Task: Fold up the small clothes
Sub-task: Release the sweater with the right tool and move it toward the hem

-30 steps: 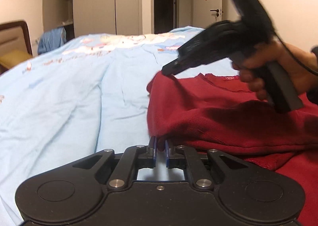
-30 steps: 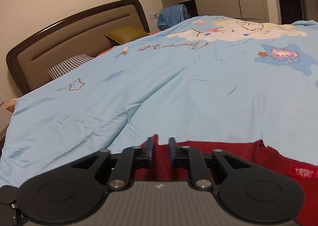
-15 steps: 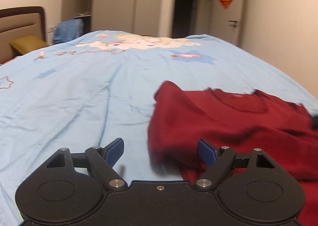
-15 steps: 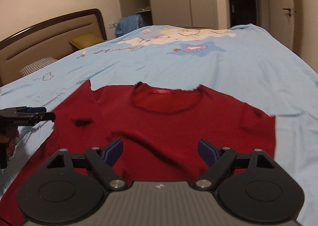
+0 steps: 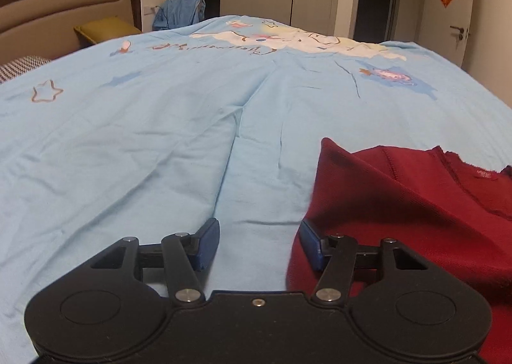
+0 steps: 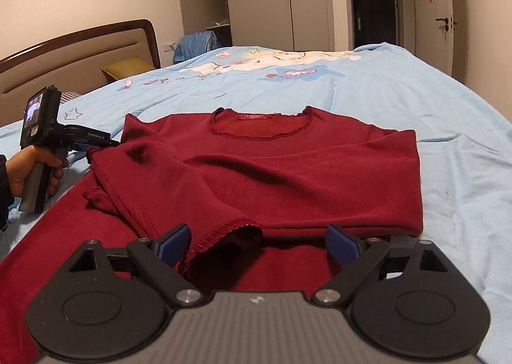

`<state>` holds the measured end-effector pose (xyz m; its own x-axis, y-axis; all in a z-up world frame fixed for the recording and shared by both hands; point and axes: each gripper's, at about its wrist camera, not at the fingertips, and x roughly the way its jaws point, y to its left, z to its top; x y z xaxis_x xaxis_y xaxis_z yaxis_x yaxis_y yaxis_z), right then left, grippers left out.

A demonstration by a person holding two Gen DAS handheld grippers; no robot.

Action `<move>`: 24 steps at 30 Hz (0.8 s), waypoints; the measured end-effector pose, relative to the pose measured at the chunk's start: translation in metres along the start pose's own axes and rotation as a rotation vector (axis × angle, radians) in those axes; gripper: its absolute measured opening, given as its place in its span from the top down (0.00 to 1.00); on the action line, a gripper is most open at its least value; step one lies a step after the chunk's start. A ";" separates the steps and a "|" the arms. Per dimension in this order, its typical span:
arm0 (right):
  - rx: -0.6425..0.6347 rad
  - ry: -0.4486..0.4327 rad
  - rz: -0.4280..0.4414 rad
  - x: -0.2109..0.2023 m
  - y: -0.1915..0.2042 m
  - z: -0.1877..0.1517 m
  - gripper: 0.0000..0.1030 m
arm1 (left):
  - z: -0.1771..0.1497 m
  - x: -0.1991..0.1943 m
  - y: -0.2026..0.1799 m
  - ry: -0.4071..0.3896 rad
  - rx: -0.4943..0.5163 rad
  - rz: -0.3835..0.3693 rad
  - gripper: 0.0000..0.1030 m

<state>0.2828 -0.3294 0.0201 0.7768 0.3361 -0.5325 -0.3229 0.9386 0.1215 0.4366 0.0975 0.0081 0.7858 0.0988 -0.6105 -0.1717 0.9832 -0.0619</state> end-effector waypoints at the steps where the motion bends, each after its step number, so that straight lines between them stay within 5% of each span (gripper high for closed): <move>1: 0.004 -0.007 -0.006 -0.001 0.000 0.000 0.08 | 0.000 -0.003 0.000 -0.003 -0.005 0.002 0.42; 8: 0.016 -0.038 -0.050 -0.008 -0.004 -0.006 0.05 | -0.006 -0.040 -0.005 -0.060 -0.003 -0.077 0.29; 12: 0.008 0.011 -0.128 -0.003 -0.004 -0.014 0.04 | -0.024 -0.050 -0.010 -0.044 0.106 -0.023 0.26; 15: 0.009 0.014 -0.161 -0.009 -0.008 -0.021 0.04 | -0.029 -0.057 -0.002 -0.041 0.100 -0.007 0.23; 24: -0.044 -0.010 -0.137 -0.062 -0.014 -0.053 0.00 | -0.061 -0.115 0.006 -0.047 0.159 -0.023 0.18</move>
<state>0.2112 -0.3678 0.0071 0.8204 0.2065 -0.5333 -0.2368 0.9715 0.0119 0.3086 0.0823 0.0300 0.8157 0.0796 -0.5729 -0.0605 0.9968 0.0524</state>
